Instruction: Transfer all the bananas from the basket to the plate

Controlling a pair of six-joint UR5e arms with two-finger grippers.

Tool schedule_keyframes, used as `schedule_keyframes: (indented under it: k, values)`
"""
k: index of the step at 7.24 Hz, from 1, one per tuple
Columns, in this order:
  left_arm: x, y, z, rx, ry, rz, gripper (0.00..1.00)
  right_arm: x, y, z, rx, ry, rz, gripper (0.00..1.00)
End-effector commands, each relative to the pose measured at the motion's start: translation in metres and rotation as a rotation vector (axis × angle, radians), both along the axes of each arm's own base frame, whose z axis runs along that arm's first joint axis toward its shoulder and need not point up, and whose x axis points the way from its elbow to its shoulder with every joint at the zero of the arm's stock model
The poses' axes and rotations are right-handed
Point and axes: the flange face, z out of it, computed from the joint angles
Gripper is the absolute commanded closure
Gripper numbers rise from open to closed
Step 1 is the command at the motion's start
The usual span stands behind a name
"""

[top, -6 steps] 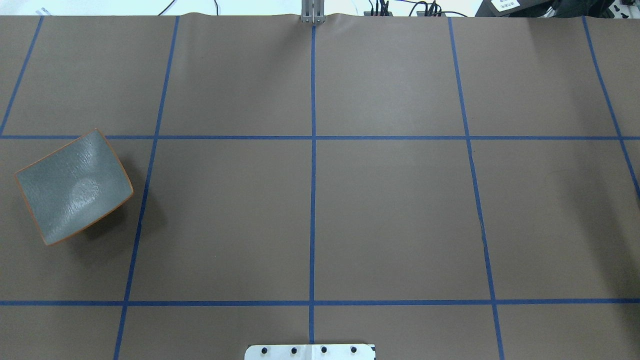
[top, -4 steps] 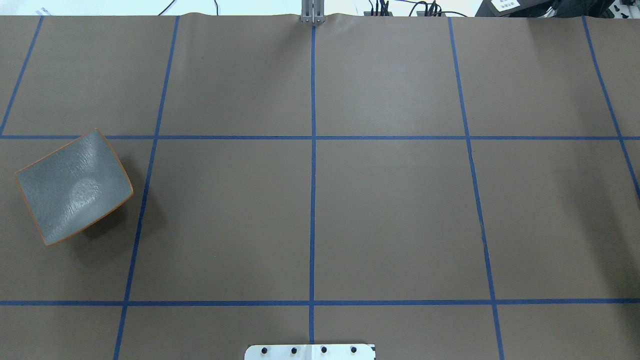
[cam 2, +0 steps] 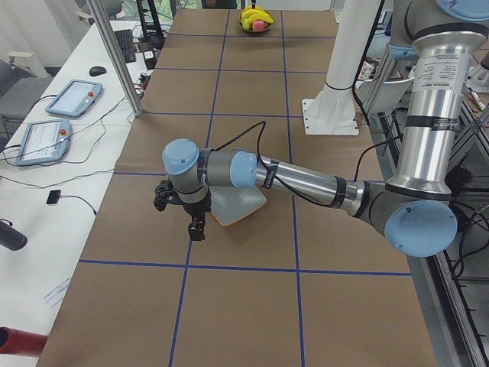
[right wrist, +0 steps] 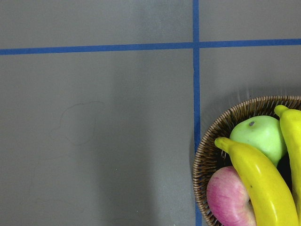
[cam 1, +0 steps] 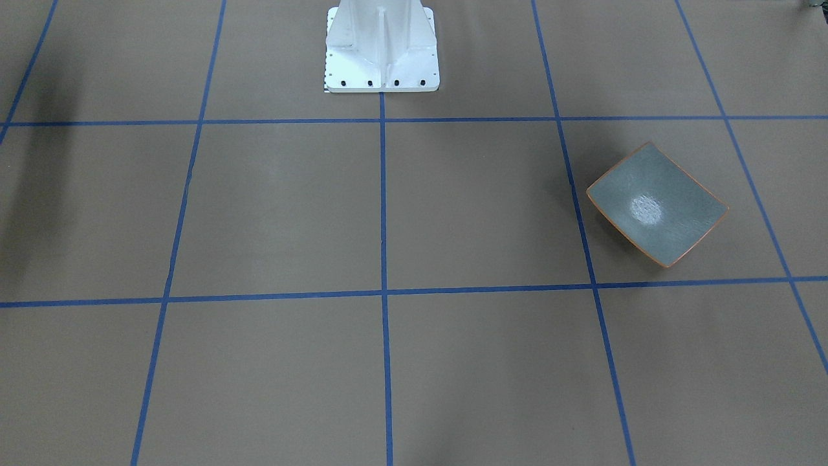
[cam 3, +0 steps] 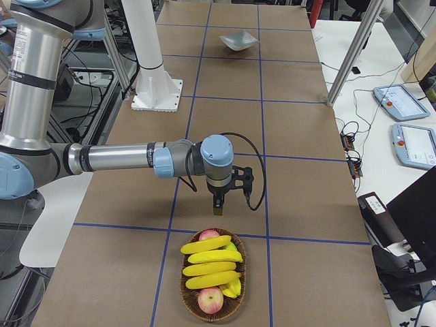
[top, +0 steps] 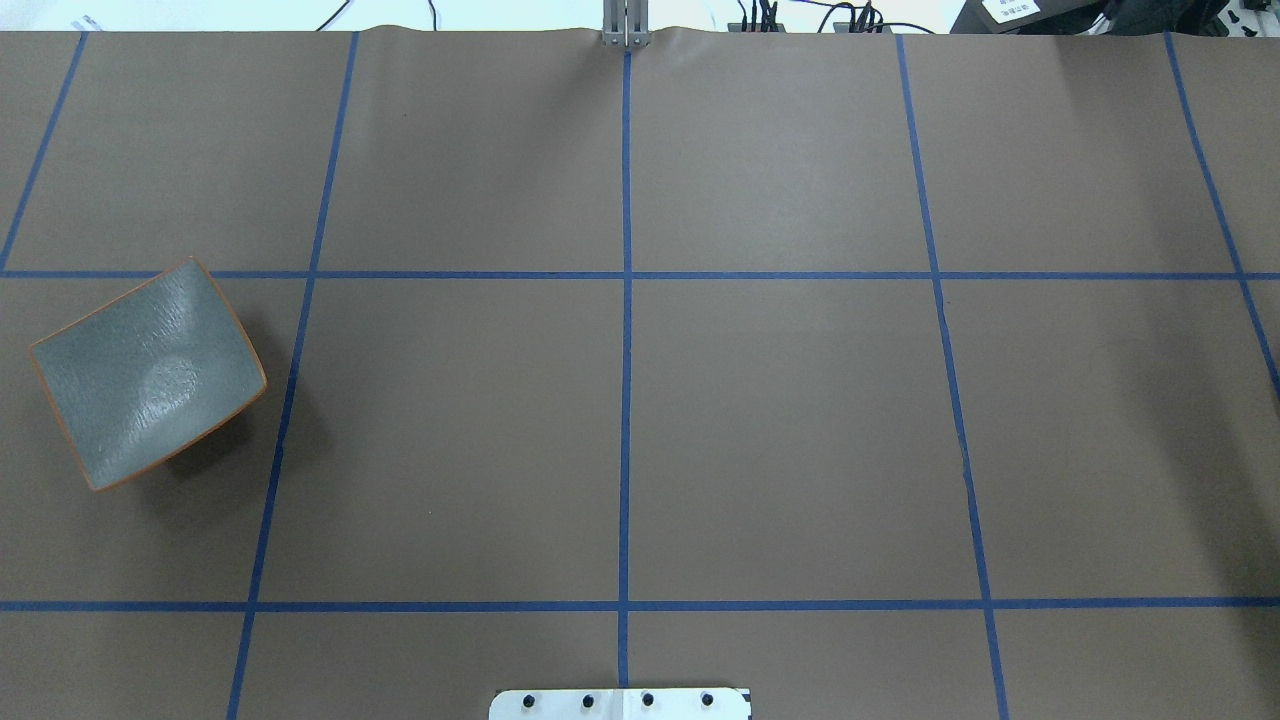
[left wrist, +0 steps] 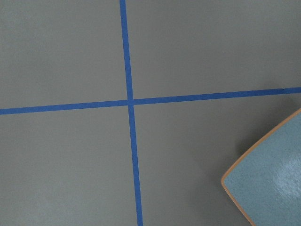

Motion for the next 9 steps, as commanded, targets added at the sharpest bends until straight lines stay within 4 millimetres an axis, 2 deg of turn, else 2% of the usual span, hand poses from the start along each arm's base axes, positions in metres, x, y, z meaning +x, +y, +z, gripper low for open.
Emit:
schedule_keyframes:
  k: [1,3,4,6,7,8,9]
  values:
    - [0.0,0.004,0.003,-0.004,-0.001,0.0,0.0,0.001,0.003,0.016,0.026,-0.001,-0.002,0.0]
    - [0.001,0.004,0.0,0.001,0.0,0.002,0.0,0.003,0.006,0.019,0.051,0.003,0.006,0.0]
    - [0.001,0.004,-0.001,0.004,0.001,0.002,0.0,0.004,0.016,0.026,0.066,0.009,0.002,0.0]
    - [0.001,0.004,-0.002,0.005,0.001,0.002,0.0,0.006,0.041,0.051,0.015,0.022,-0.001,0.0]
    - [0.002,0.004,-0.002,0.005,0.001,0.003,0.0,0.011,0.048,0.064,0.001,0.096,0.002,0.01]
    - [0.002,0.007,0.001,-0.002,0.0,0.004,0.0,0.013,0.063,0.075,0.017,0.109,-0.042,0.03]
    - [0.003,0.006,0.001,0.0,0.0,0.005,0.0,0.015,0.079,0.095,0.058,0.125,-0.135,0.04]
